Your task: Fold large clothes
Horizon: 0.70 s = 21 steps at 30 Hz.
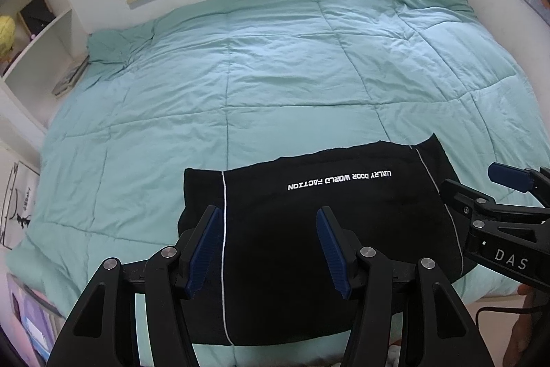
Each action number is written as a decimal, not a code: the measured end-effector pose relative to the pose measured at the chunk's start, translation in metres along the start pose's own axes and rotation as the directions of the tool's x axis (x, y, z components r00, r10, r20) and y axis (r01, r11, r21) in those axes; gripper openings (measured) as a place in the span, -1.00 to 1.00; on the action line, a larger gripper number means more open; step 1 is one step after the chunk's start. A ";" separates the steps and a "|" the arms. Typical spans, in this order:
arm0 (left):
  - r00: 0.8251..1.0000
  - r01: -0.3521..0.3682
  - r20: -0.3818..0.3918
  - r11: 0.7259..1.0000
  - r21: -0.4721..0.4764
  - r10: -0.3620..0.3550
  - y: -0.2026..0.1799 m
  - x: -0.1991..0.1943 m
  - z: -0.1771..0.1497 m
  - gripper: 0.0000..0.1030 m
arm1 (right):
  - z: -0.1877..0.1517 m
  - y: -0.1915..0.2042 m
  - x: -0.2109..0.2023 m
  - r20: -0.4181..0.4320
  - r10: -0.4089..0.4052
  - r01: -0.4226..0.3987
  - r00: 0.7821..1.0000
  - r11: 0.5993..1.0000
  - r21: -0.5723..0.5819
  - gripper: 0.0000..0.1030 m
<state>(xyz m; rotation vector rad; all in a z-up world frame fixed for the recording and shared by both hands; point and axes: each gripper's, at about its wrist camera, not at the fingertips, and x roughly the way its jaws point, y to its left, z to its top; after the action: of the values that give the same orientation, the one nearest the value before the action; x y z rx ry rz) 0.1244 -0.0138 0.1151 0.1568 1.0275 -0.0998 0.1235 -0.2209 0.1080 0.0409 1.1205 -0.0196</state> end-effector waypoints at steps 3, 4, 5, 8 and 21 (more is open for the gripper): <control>1.000 -0.006 0.008 1.000 0.004 0.006 0.000 0.000 0.000 0.15 | 0.001 0.000 0.000 0.000 0.002 -0.002 1.000 1.000 -0.004 0.55; 1.000 -0.013 0.011 1.000 0.007 0.013 0.000 0.000 0.000 0.15 | 0.001 0.000 0.001 0.000 0.001 -0.001 1.000 1.000 -0.003 0.55; 1.000 -0.020 0.015 1.000 0.010 0.019 0.000 0.000 0.001 0.15 | 0.001 0.000 0.001 0.000 -0.001 0.001 1.000 1.000 -0.002 0.55; 0.999 -0.030 0.021 0.999 0.011 0.030 -0.001 -0.001 0.001 0.15 | 0.002 -0.002 0.002 -0.003 -0.001 0.001 1.000 1.000 0.000 0.55; 0.999 -0.030 0.033 1.000 0.007 0.029 -0.003 0.000 0.001 0.16 | 0.002 -0.005 0.005 -0.012 -0.006 0.006 1.000 1.000 -0.020 0.55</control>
<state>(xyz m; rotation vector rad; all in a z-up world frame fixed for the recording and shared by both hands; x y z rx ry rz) 0.1250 -0.0165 0.1152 0.1765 0.9918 -0.0792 0.1268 -0.2264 0.1043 0.0198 1.1328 -0.0136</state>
